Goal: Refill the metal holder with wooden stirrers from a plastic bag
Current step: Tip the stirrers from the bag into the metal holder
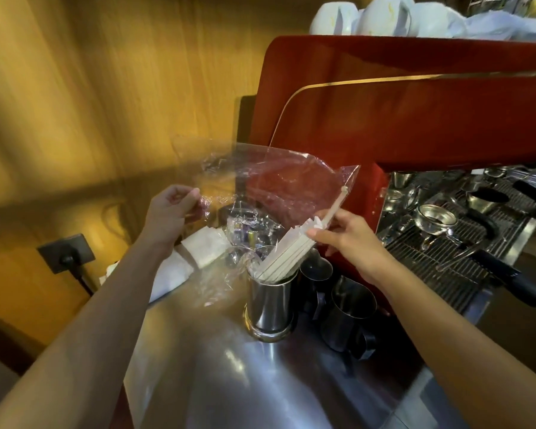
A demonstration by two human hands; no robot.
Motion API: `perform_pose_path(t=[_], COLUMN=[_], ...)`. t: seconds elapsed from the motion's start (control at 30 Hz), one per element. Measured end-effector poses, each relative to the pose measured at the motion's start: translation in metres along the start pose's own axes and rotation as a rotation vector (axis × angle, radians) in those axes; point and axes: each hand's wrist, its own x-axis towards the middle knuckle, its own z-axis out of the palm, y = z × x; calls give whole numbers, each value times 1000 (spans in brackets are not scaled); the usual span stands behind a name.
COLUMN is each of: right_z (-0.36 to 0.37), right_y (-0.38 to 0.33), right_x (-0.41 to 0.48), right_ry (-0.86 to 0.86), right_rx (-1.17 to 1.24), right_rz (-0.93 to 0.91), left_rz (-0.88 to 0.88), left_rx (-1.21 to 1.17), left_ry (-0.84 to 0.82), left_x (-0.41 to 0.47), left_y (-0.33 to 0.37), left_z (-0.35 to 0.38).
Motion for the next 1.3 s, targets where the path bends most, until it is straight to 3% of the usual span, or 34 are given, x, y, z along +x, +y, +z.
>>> perform_pose_path(t=[0.3,0.57,0.63,0.8,0.93,1.17,1.3], right_z=[4,23,24,12,11,13,11], right_y=[-18,-29,-25,-28,-27,-19,-27], right_x=[26,38,37,45,54,55,53], right_ry=[58,-110,-106,106,211,107,167], right_rx=[-23,-466,-417,-154,-69,29,-4], right_rz=[-81,-120,-118,-184,-255,-235,-312], left_rz=[-131,-219,-208,-125,-93,-91,-60], left_rx=[-27,9,-5,-119,-106,-83,-89], left_ry=[-221,-183,-168,-58,-98,48,60], left_x=[-10,-16,-16,-14,-14,-11,-7], left_y=[-13,-41,-42,-32,-27,-22,-11], left_z=[-3,-1,-2,-5,1,-5,-10])
